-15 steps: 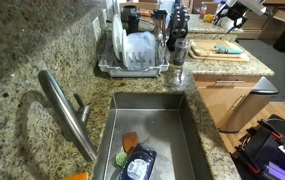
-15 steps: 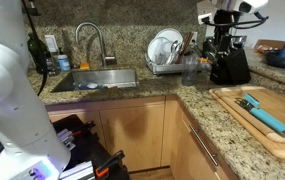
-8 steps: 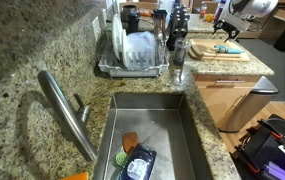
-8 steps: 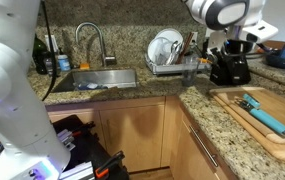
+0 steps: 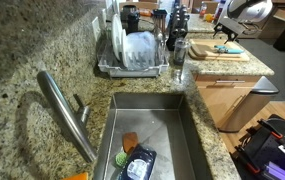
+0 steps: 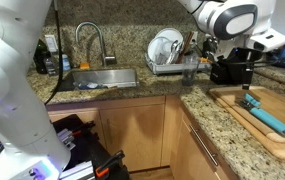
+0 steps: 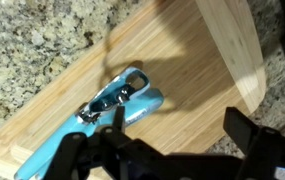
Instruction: Remove the can opener from the top of the chopping board and move it to the left side of the counter
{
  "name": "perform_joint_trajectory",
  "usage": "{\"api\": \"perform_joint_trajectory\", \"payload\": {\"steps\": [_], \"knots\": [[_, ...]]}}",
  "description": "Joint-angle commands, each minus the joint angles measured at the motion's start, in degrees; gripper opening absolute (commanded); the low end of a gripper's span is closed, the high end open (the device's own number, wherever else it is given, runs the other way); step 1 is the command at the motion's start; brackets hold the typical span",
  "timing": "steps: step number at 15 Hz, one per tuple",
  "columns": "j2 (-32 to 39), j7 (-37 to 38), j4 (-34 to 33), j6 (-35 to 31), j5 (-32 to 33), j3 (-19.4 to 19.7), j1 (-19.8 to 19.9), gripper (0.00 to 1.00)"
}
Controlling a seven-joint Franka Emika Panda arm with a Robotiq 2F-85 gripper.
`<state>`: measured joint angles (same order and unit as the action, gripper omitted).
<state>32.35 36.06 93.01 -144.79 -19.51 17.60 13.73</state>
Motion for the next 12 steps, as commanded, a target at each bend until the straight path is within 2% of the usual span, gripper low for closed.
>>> {"api": "perform_joint_trajectory", "payload": {"steps": [1, 3, 4, 6, 8, 9, 12], "knots": [[8.3, 13.4, -13.1, 3.7, 4.8, 4.2, 0.6, 1.0], [13.8, 18.8, -18.9, 3.1, 7.6, 6.3, 2.5, 1.0], [6.9, 15.1, -10.9, 1.5, 7.0, 3.3, 1.6, 1.0], [8.9, 15.9, -12.5, 1.2, 7.4, 3.5, 2.5, 1.0], [7.2, 15.4, -11.1, 2.7, 8.1, 3.4, 1.7, 1.0], [5.4, 16.1, -9.3, 3.4, 9.5, 6.6, -1.3, 1.0], [-0.6, 16.1, -1.9, -0.9, 15.9, 12.1, -5.4, 1.0]]}}
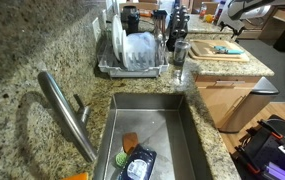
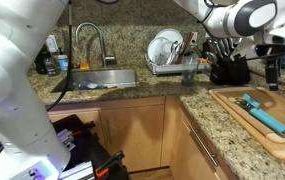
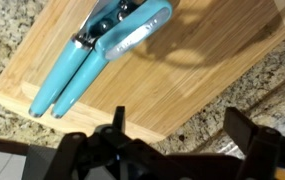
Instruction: Remove the can opener from the top of the chopping board and move it to the left side of the counter
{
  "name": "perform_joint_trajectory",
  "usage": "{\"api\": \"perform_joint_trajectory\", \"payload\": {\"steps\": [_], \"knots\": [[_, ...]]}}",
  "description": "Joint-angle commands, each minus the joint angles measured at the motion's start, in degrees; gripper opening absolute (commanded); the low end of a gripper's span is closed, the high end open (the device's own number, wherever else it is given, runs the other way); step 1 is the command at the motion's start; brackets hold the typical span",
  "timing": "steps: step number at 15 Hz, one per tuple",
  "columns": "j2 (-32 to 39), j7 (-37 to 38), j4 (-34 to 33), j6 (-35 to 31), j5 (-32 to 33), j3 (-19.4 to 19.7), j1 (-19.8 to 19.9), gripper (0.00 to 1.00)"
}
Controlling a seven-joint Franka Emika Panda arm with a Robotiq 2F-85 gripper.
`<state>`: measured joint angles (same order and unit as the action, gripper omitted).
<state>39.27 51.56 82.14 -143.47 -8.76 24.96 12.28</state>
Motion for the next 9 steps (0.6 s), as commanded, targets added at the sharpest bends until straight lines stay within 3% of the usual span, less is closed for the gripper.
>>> {"api": "perform_joint_trajectory", "payload": {"steps": [1, 4, 5, 7, 8, 9], "knots": [[-9.1, 0.0, 10.8, -2.6, 7.1, 6.4, -4.9, 1.0], [-13.3, 0.0, 18.4, -3.9, 14.2, 12.3, -8.3, 1.0], [-9.5, 1.2, 10.3, -0.8, 12.5, 7.7, -4.1, 1.0], [-11.8, 1.1, 14.5, -1.8, 14.5, 9.7, -5.2, 1.0], [-10.1, 2.6, 12.2, -2.3, 10.3, 7.7, -3.6, 1.0], [-7.8, 3.8, 8.3, 6.0, 7.4, 6.0, -2.1, 1.0]]}}
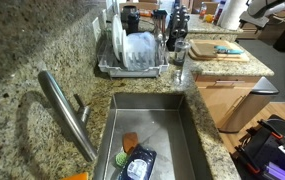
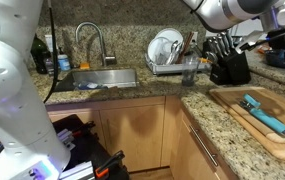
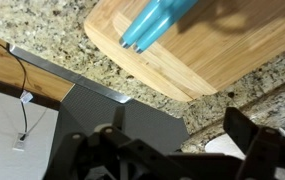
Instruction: Remove the can opener from the top of the chopping board and move it to the left side of the counter
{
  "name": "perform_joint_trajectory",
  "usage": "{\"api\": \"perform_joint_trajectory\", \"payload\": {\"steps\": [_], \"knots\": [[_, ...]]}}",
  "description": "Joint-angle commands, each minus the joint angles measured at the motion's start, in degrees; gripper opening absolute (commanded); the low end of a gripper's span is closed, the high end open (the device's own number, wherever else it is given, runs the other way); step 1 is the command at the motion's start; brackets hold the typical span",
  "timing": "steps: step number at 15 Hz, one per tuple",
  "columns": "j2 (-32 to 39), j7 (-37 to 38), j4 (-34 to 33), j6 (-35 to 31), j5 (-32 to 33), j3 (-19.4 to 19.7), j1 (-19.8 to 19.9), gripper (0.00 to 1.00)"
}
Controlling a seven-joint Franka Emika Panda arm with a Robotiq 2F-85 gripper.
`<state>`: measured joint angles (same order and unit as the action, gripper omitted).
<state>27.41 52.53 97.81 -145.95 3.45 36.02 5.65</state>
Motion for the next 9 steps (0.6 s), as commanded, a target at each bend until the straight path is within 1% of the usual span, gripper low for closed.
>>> {"api": "perform_joint_trajectory", "payload": {"steps": [1, 3, 5, 6, 7, 9], "knots": [[7.2, 5.5, -9.4, 11.0, -4.0, -5.4, 4.9, 1.0], [10.5, 9.9, -12.8, 16.6, -4.6, -7.8, 7.0, 1.0], [13.5, 16.6, -15.9, 21.7, -3.4, -8.3, 7.2, 1.0], [9.4, 13.2, -10.9, 17.2, -1.8, -9.2, 7.2, 1.0], [10.9, 14.4, -11.9, 17.6, -1.5, -9.4, 7.4, 1.0], [11.1, 14.3, -11.9, 17.4, -1.2, -9.5, 7.4, 1.0]]}}
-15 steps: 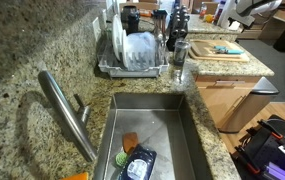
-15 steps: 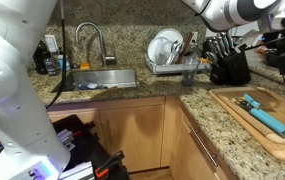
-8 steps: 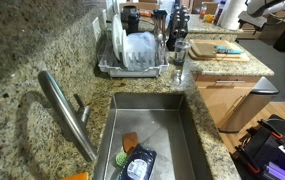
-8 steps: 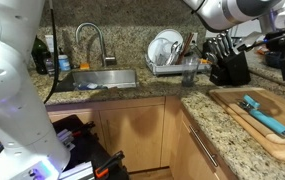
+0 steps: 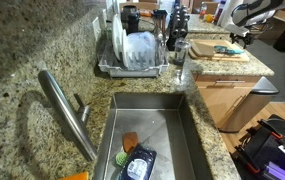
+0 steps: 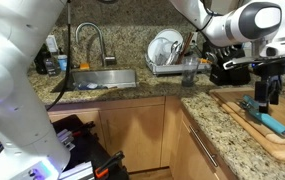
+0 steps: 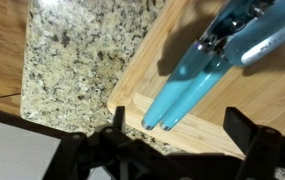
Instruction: Remove the can opener from the top of the chopping board and move it to the left side of the counter
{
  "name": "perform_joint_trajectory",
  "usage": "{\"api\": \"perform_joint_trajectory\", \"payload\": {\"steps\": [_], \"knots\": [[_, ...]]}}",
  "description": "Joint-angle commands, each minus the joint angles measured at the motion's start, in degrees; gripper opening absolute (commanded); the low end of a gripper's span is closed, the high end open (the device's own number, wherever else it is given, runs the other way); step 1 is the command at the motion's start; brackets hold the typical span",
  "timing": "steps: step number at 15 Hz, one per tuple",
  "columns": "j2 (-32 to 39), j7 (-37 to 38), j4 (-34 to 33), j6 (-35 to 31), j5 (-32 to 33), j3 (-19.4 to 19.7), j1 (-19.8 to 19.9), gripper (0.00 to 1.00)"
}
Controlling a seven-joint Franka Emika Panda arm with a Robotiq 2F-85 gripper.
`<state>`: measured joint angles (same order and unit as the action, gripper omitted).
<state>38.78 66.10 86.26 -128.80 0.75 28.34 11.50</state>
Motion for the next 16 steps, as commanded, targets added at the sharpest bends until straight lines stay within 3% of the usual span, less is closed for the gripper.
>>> {"api": "perform_joint_trajectory", "payload": {"steps": [1, 4, 6, 7, 12, 16], "knots": [[-0.6, 0.8, -0.4, 0.2, 1.5, -1.9, 1.5, 1.0], [0.1, -5.8, -3.5, 7.5, -5.9, -8.1, 6.5, 1.0], [3.2, -2.6, -7.1, 15.4, -7.0, -8.2, 7.4, 1.0], [0.1, -2.7, -2.6, 9.8, -4.8, -7.5, 5.6, 1.0], [0.7, -2.6, -3.3, 10.5, -4.8, -7.6, 5.7, 1.0], [0.0, 5.0, -5.7, 12.3, -12.8, -8.5, 8.5, 1.0]]}}
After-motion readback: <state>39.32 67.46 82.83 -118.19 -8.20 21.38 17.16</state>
